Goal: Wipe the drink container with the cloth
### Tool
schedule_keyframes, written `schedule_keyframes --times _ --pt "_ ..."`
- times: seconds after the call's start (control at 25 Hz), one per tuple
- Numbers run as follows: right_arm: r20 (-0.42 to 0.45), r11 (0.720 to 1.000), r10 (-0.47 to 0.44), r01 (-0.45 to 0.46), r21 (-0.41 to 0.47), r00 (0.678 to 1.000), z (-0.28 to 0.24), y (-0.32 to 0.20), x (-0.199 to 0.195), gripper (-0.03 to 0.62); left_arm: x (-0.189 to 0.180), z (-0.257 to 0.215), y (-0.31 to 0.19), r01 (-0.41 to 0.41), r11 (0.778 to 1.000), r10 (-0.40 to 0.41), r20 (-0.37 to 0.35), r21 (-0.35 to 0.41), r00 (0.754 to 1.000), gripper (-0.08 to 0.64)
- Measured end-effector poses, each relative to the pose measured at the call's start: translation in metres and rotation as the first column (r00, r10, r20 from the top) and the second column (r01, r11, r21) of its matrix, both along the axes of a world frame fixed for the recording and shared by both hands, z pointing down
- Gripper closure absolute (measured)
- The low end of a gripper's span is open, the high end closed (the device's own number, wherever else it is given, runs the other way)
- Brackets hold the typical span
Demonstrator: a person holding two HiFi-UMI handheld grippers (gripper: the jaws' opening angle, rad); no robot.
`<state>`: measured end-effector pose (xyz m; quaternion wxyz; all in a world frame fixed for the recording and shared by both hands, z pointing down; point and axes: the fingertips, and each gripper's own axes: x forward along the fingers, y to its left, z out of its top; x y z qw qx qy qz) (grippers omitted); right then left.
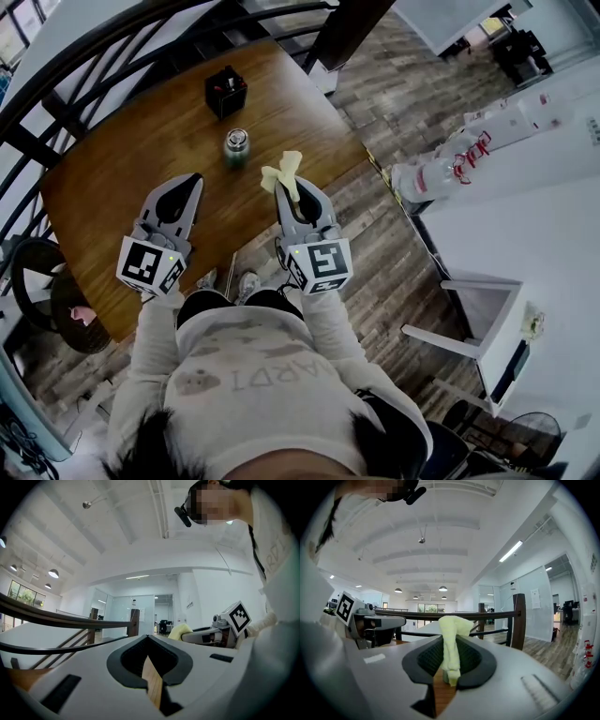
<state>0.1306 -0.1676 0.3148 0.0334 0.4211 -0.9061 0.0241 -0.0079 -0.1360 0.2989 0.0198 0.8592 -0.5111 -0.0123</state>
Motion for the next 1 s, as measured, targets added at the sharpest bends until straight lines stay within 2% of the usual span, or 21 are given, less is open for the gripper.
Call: schedule_keyframes --times 0.4,1.0 --pt "0.016 0.999 0.001 -0.002 0.039 1.000 -0.019 0.006 0.010 0.531 0.002 -0.016 0.010 0.054 0.998 -0.053 -0.011 0.034 0.999 0.555" --pt "0.041 0.998 -0.006 0.004 0.061 0.999 -0.029 0.010 0.023 0.531 0.017 -0.025 0.015 0.077 0.995 -0.076 -0.018 0.057 0.997 0.555"
